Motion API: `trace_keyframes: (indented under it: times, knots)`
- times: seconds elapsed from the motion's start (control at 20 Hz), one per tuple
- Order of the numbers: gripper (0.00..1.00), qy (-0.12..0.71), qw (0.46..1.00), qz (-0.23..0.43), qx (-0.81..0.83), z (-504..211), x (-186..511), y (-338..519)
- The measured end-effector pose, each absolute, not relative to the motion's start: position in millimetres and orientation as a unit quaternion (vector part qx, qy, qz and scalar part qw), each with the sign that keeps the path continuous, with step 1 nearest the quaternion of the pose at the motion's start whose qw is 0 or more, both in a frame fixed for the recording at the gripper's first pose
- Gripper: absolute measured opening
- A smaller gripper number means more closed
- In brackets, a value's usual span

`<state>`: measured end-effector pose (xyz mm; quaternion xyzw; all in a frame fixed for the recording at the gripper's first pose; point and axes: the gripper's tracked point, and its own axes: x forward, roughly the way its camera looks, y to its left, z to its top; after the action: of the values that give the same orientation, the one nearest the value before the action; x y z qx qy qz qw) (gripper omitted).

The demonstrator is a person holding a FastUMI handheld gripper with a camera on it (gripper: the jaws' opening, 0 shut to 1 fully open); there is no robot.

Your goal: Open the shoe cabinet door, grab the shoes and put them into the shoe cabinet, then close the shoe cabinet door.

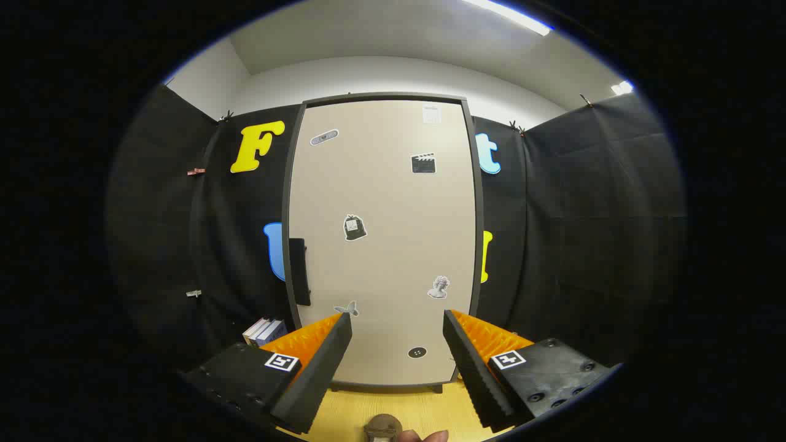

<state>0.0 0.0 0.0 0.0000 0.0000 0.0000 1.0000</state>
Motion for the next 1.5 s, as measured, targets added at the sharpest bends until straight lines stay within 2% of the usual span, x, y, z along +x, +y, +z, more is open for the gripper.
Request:
trace_keyframes:
  times: [0.8, 1.5]
  knots:
    - [0.97, 0.003, 1.000, -0.001, 0.005, -2, 1, 3]
    - [0.98, 0.000, 0.999, 0.054, 0.005, 4, 56, 109]
